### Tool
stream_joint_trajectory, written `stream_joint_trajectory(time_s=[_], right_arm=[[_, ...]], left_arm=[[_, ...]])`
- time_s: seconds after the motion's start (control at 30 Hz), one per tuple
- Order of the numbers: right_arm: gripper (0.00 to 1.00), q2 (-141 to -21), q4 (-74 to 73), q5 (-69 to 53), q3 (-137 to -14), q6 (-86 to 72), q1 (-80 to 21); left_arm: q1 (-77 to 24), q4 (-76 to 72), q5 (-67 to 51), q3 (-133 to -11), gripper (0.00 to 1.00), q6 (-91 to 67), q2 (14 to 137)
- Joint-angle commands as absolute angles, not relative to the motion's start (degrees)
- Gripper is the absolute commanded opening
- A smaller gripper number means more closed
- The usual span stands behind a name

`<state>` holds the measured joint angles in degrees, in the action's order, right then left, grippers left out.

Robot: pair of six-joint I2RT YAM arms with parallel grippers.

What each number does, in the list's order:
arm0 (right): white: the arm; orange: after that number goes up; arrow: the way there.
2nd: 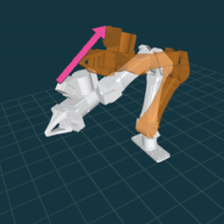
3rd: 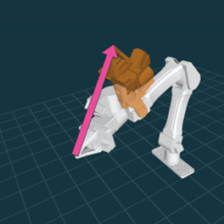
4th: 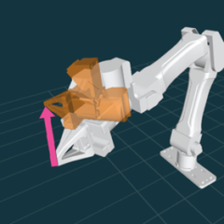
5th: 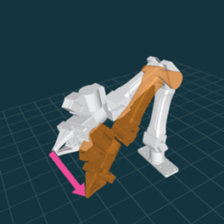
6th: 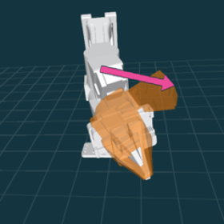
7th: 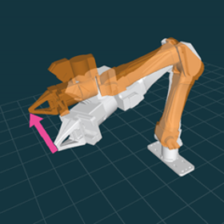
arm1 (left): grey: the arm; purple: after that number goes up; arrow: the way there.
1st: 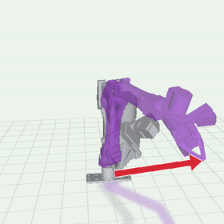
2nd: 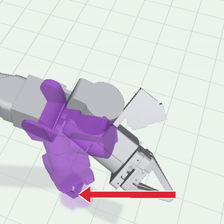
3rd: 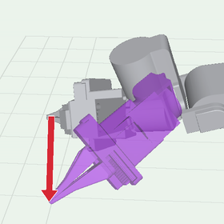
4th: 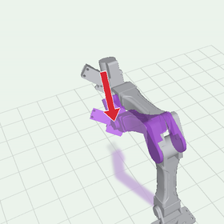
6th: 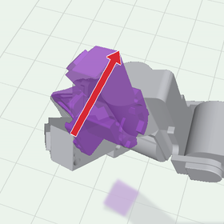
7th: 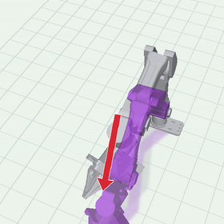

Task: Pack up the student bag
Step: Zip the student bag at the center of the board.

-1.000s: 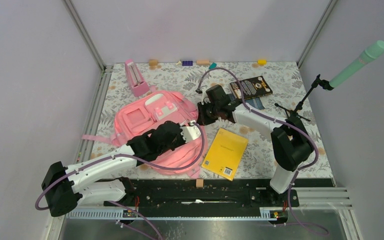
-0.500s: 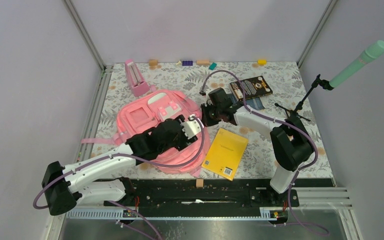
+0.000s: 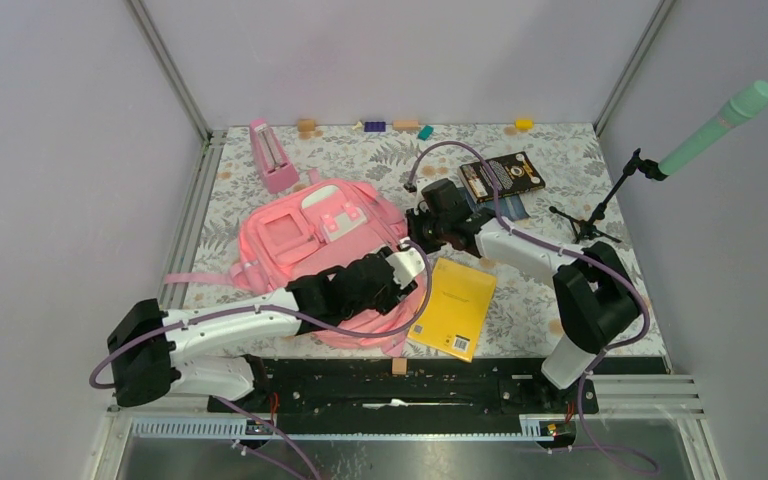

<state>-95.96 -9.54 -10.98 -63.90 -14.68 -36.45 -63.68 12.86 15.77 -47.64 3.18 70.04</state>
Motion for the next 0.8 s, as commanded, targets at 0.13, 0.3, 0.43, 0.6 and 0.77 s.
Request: stream_joint_trajectory(time_s=[0.13,0.3,0.43,0.6,0.77], right_arm=[[0.0,-91.69,-8.3,-9.32,-63.11,-15.14,-36.48],[0.0,-91.05,-8.29,-9.32,-62.94,-15.12,-36.53],[0.0,-90.66,-8.37,-9.14,-62.93,-15.08,-36.49],[0.0,-89.62,-8.42,-8.57,-62.6,-14.69,-36.52],[0.0,-90.4,-8.41,-6.54,-63.41,-12.62,-36.52]], left_arm=[[-63.8,7.2,26.21,-47.39,0.46,0.18,75.05],[-63.72,7.0,25.08,-46.97,0.45,0.18,77.64],[-63.72,6.04,25.27,-45.46,0.49,-2.65,78.68],[-62.96,5.98,28.83,-44.02,0.13,-4.17,79.21],[-62.93,11.44,31.67,-44.85,0.0,-5.74,77.64]])
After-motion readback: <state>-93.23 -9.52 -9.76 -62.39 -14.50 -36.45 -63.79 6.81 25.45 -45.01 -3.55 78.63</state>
